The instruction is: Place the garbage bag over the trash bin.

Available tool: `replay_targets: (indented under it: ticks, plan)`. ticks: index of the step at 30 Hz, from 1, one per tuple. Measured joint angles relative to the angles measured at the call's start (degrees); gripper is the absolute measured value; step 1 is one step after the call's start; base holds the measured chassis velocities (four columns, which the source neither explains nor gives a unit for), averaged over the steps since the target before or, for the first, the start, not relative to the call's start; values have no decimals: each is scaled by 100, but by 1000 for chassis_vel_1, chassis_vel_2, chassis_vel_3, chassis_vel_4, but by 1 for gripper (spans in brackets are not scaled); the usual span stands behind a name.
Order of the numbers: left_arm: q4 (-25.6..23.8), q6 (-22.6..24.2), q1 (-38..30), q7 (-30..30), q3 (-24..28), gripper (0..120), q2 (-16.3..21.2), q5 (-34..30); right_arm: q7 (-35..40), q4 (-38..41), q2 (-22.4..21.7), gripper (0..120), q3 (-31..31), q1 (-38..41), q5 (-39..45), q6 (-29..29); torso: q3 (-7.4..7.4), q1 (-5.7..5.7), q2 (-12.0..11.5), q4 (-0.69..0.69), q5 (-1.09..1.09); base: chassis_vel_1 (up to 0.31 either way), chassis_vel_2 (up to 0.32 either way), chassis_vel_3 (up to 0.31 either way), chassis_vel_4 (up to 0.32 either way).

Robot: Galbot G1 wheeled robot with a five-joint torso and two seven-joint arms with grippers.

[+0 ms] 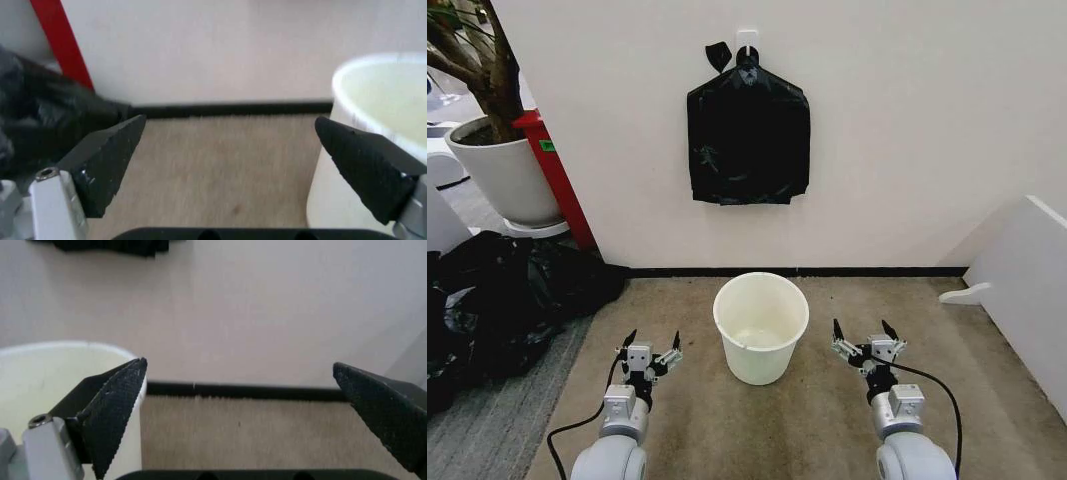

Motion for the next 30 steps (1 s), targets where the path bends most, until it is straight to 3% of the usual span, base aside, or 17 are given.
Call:
replay_targets:
  ticks: [12, 14, 16, 19, 21, 27, 30]
  plan:
    - [234, -1281, -630, -296, 220, 100, 833, -2013, 1612, -332, -233, 100, -978, -187, -281, 2006, 0, 0, 0, 0, -1, 0, 0, 0, 0]
    - [259, -1425, -698, -329, 244, 100, 928, -2238, 1563, -335, -315, 100, -998, -145, -239, 2127, 1, 0, 0, -4, 1, 0, 0, 0, 0]
    - [222, -1652, -753, -340, 248, 100, 1030, -2300, 1440, -279, -513, 100, -985, 39, -159, 2195, 0, 0, 0, 1, -4, 0, 0, 0, 0]
    - [-87, -1831, -719, -336, 217, 100, 1067, -2002, 1297, -152, -695, 100, -992, 135, -103, 1951, 0, 0, 0, 2, 5, 0, 0, 0, 0]
    - [-128, -1805, -705, -349, 218, 100, 1067, -1975, 1270, -102, -740, 100, -991, 153, -87, 1829, 0, 0, 0, 1, -2, 0, 0, 0, 0]
    - [-456, -1312, -659, -648, 197, 100, 1129, -1872, 1277, 401, -1259, 100, -1135, 487, 660, 485, 0, 0, 0, 0, 0, 0, 0, 0, 0]
    - [-514, -1234, -659, -697, 191, 100, 1142, -1919, 1213, 440, -1390, 100, -1148, 613, 887, 280, 0, 0, 0, 0, 0, 0, 0, 0, 0]
